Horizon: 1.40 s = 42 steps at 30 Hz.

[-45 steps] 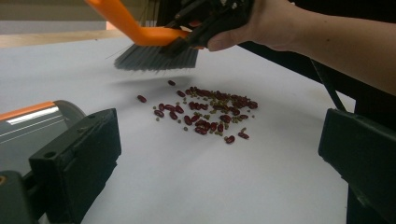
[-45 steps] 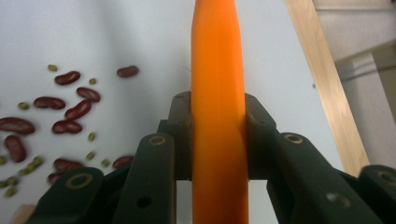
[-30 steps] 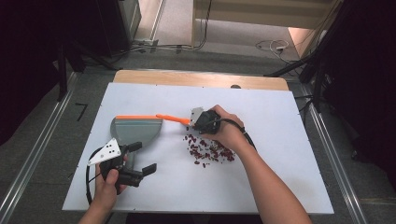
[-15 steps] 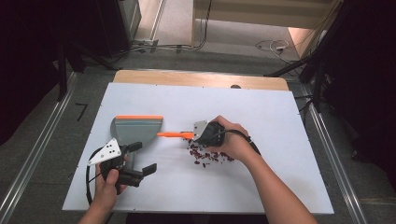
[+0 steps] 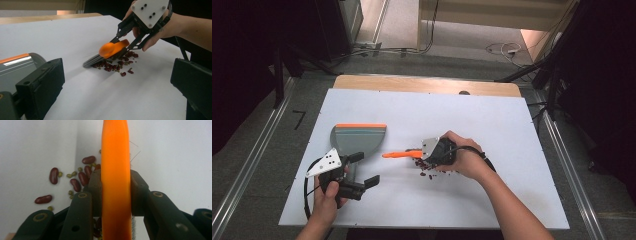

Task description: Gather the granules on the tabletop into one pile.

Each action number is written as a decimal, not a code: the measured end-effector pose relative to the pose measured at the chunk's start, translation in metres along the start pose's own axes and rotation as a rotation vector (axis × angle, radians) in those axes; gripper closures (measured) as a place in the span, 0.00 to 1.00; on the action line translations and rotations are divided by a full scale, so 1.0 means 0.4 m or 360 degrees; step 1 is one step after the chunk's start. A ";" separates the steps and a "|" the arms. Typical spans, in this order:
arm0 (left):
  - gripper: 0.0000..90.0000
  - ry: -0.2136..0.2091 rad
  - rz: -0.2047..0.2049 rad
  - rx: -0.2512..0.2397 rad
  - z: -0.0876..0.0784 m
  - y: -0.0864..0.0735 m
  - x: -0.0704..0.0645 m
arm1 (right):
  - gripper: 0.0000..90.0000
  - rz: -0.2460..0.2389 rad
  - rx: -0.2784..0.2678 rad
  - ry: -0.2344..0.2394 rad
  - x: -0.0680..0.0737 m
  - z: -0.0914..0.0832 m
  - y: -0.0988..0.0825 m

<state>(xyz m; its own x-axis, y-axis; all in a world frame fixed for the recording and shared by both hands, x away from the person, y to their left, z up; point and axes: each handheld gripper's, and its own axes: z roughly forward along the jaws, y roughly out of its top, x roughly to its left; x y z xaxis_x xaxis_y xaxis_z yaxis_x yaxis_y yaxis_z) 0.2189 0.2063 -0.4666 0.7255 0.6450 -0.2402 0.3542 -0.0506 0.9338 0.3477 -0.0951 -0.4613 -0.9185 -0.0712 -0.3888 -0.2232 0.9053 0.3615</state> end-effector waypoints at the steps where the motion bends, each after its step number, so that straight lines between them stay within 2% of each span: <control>1: 0.00 0.0000 -0.0001 0.0001 0.000 0.000 0.000 | 0.75 -0.0002 0.0008 0.0008 0.003 -0.003 0.000; 6: 0.00 -0.0001 -0.0003 0.0000 0.001 0.000 -0.001 | 0.75 -0.0033 0.0014 0.0039 0.011 -0.010 -0.002; 16: 0.00 -0.0001 -0.0002 0.0001 0.001 -0.001 -0.001 | 0.75 -0.0038 0.0014 0.0062 0.028 -0.019 -0.006; 21: 0.00 0.0001 -0.0001 0.0000 0.000 0.000 0.000 | 0.75 -0.0076 0.0020 0.0068 0.033 -0.023 -0.005; 24: 0.00 -0.0001 0.0000 0.0001 0.000 0.000 -0.001 | 0.75 -0.0090 0.0010 0.0053 0.035 -0.024 -0.006; 26: 0.00 0.0002 0.0000 0.0001 0.000 0.000 -0.001 | 0.75 -0.0069 0.0019 0.0040 0.037 -0.027 -0.006; 27: 0.00 0.0003 0.0000 0.0001 -0.001 0.000 -0.001 | 0.75 -0.0077 0.0017 0.0009 0.037 -0.030 -0.005; 29: 0.00 0.0007 -0.0001 -0.0002 -0.001 0.000 0.000 | 0.75 -0.0012 -0.0013 -0.0021 0.029 -0.040 -0.002; 33: 0.00 0.0008 -0.0008 -0.0003 -0.001 0.000 0.002 | 0.76 0.0053 -0.0019 -0.0128 0.020 -0.059 -0.002; 36: 0.00 0.0007 -0.0007 -0.0004 -0.001 0.000 0.003 | 0.76 0.0149 -0.0044 -0.0132 0.010 -0.079 0.002; 37: 0.00 0.0012 -0.0006 -0.0003 -0.002 0.000 0.003 | 0.76 0.0151 -0.0062 -0.0149 0.002 -0.086 0.006; 40: 0.00 0.0015 -0.0005 -0.0009 -0.003 0.000 0.004 | 0.76 0.0353 -0.0085 -0.0125 -0.005 -0.109 0.021; 42: 0.00 0.0018 -0.0005 -0.0009 -0.004 0.001 0.005 | 0.76 0.0537 -0.0124 -0.0067 -0.007 -0.124 0.036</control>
<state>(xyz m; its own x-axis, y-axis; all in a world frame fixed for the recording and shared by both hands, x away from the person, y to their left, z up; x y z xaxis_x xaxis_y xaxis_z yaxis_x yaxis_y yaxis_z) 0.2194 0.2086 -0.4664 0.7177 0.6535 -0.2404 0.3534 -0.0444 0.9344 0.3308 -0.1025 -0.4130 -0.9308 0.2457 -0.2705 0.0651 0.8399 0.5388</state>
